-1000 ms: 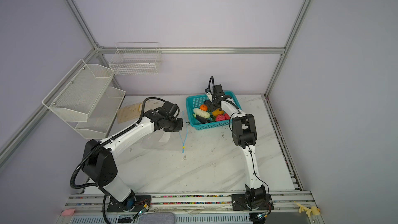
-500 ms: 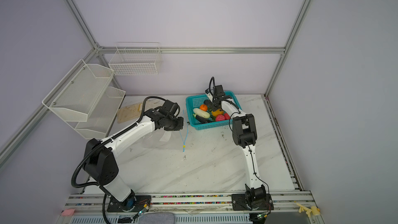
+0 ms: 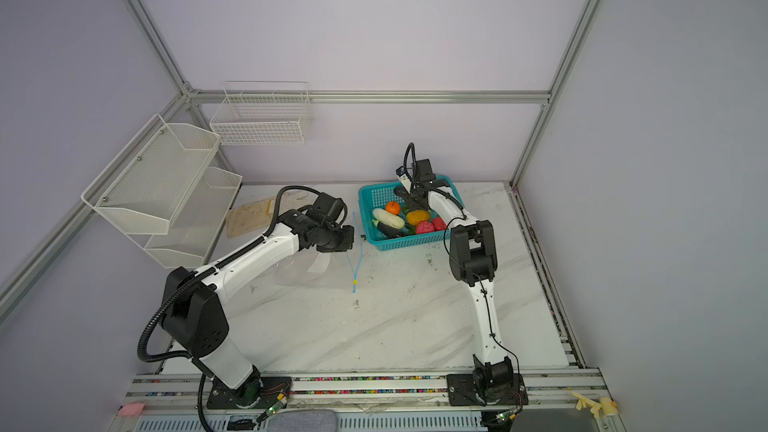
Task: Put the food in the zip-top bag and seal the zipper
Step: 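Align the right gripper fingers around the eggplant's green stem end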
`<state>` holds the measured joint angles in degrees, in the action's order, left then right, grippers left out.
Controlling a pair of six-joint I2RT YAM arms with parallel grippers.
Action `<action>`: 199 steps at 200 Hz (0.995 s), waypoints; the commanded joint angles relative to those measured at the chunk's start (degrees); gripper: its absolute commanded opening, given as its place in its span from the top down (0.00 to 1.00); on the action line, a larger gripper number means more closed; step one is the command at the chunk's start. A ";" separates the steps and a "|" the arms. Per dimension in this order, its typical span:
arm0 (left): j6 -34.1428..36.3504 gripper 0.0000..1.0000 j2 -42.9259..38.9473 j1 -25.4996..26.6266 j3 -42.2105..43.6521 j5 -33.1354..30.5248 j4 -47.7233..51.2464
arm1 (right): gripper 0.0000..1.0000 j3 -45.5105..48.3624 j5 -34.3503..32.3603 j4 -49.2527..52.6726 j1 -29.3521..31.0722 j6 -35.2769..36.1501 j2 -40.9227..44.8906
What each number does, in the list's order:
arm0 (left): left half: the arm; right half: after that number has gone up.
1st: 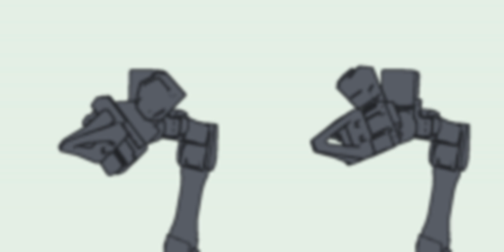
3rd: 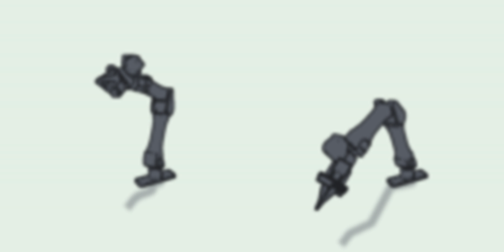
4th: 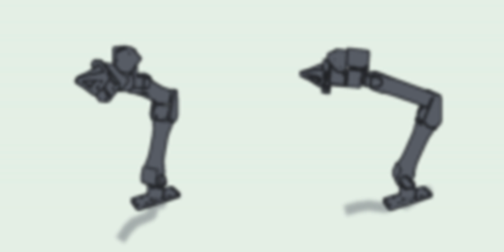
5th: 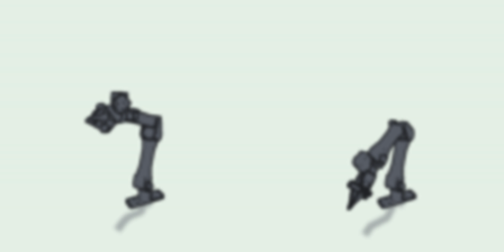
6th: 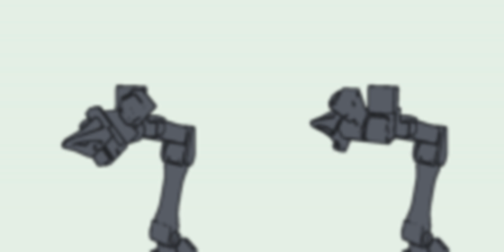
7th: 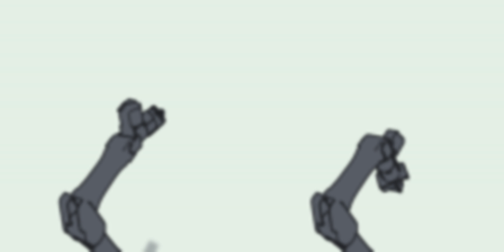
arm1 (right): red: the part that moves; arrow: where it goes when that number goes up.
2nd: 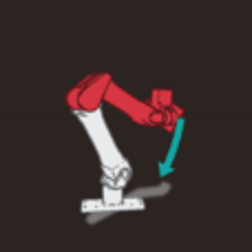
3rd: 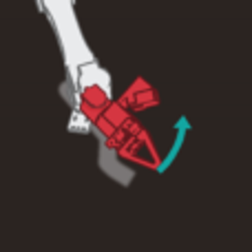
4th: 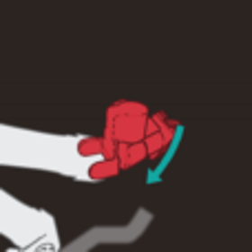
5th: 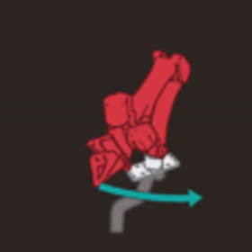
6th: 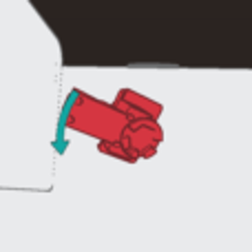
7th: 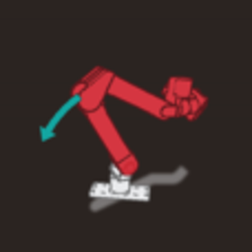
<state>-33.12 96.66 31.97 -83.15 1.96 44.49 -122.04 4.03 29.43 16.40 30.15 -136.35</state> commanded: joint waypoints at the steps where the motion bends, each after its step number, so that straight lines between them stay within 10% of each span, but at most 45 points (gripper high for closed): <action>1: 1.64 1.00 0.28 0.29 -5.17 0.51 -0.22 | 0.53 -0.68 0.36 1.43 -0.14 -0.40 4.57; 101: 1.92 1.00 1.09 0.29 -5.53 1.01 -0.68 | 0.60 7.57 1.76 3.62 1.72 -10.86 12.96; 156: 2.29 1.00 1.20 0.29 -4.83 1.65 -0.83 | 0.42 3.85 0.88 4.96 1.46 -13.01 9.41; 199: 2.30 1.00 0.63 0.29 -3.94 1.20 -1.07 | 0.42 6.37 4.88 -1.76 -3.57 -43.16 11.94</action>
<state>-31.83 98.08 31.97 -83.57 2.76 44.40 -119.24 5.52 32.14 16.16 7.33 -126.76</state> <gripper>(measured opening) 0.047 0.603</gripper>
